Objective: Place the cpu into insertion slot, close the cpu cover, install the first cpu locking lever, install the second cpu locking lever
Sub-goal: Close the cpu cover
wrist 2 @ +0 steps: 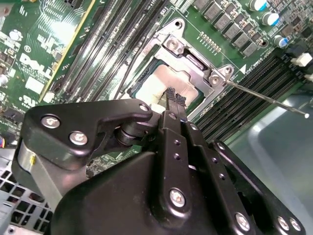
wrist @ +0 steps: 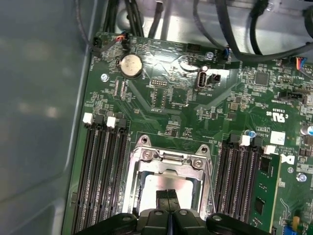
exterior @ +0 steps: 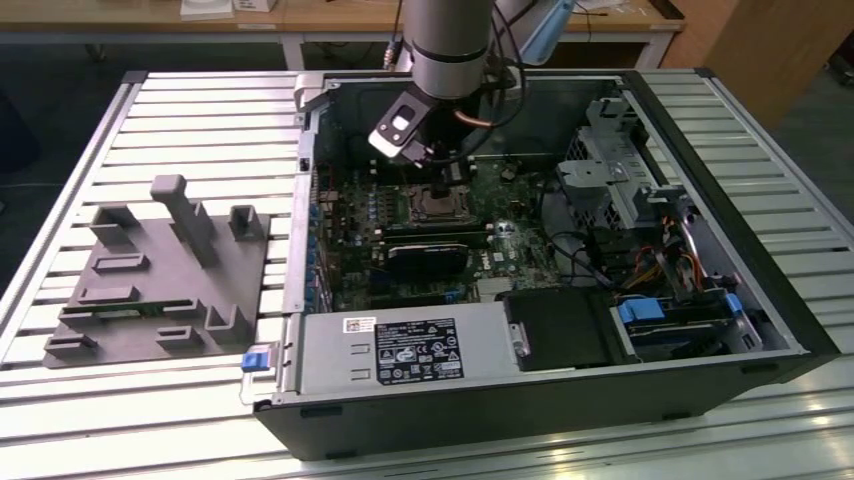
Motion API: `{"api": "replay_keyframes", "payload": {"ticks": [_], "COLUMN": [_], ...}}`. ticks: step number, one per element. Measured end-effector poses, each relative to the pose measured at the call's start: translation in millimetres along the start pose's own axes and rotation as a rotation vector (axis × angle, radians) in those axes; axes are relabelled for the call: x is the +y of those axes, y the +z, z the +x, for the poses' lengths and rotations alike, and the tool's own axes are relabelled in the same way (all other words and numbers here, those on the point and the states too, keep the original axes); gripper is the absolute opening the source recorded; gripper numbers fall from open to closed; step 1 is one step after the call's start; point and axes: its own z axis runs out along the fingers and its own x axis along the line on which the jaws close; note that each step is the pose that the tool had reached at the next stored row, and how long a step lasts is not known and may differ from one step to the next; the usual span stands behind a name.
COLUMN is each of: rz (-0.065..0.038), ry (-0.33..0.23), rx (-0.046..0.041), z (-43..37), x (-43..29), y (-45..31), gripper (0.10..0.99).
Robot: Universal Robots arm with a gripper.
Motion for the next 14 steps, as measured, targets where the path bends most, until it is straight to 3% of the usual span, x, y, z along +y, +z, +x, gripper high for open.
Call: {"api": "replay_keyframes", "payload": {"ticks": [14], "rz": [0.003], "ry": [-0.139], "rx": [0.0051], "z": [0.0], "x": [0.0], "y": [0.0], "gripper": [0.106]}}
